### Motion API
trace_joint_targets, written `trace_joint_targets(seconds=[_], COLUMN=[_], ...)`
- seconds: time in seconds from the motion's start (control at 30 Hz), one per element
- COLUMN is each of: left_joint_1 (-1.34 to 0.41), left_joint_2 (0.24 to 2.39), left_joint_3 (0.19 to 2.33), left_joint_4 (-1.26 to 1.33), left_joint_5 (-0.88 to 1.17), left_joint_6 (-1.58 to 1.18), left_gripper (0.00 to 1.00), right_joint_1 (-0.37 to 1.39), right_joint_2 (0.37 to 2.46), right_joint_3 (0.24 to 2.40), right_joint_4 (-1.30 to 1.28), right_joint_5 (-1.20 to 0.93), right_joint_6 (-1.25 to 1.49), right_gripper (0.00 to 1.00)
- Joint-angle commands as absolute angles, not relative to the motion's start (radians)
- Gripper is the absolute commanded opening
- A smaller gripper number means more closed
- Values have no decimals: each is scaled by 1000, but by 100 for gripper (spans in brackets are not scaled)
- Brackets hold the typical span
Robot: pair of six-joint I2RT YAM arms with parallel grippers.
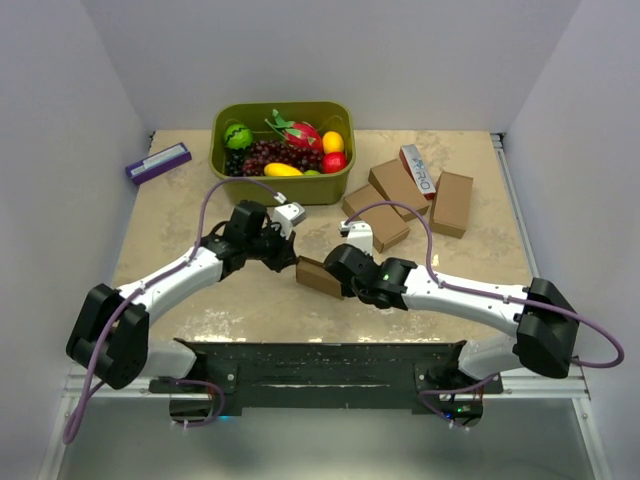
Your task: Fold the paper box
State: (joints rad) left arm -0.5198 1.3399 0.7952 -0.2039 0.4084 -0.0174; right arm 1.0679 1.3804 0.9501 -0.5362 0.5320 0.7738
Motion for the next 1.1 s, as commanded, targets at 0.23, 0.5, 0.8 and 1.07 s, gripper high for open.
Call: trace_joint_targets(seconds=[0.23, 0.5, 0.8, 1.07], left_joint_1=[-548, -571, -587, -591], left_joint_2=[1350, 1351, 1358, 1341], left_joint_3=[834, 834, 836, 836], left_joint_4=[-175, -190, -210, -210], left_joint_5=[426, 390, 357, 353], left_joint_6=[-35, -31, -29, -35], left_gripper=[0, 0, 0, 14], right_joint_1=[1071, 1071, 1075, 1083], right_joint_2=[1391, 1394, 1399, 1407], right_joint_3=[989, 962, 919, 910], right_joint_4=[-492, -482, -474, -491], right_joint_5=[546, 528, 506, 522], right_joint_6=[778, 793, 822, 838], right_gripper=[7, 2, 0, 0])
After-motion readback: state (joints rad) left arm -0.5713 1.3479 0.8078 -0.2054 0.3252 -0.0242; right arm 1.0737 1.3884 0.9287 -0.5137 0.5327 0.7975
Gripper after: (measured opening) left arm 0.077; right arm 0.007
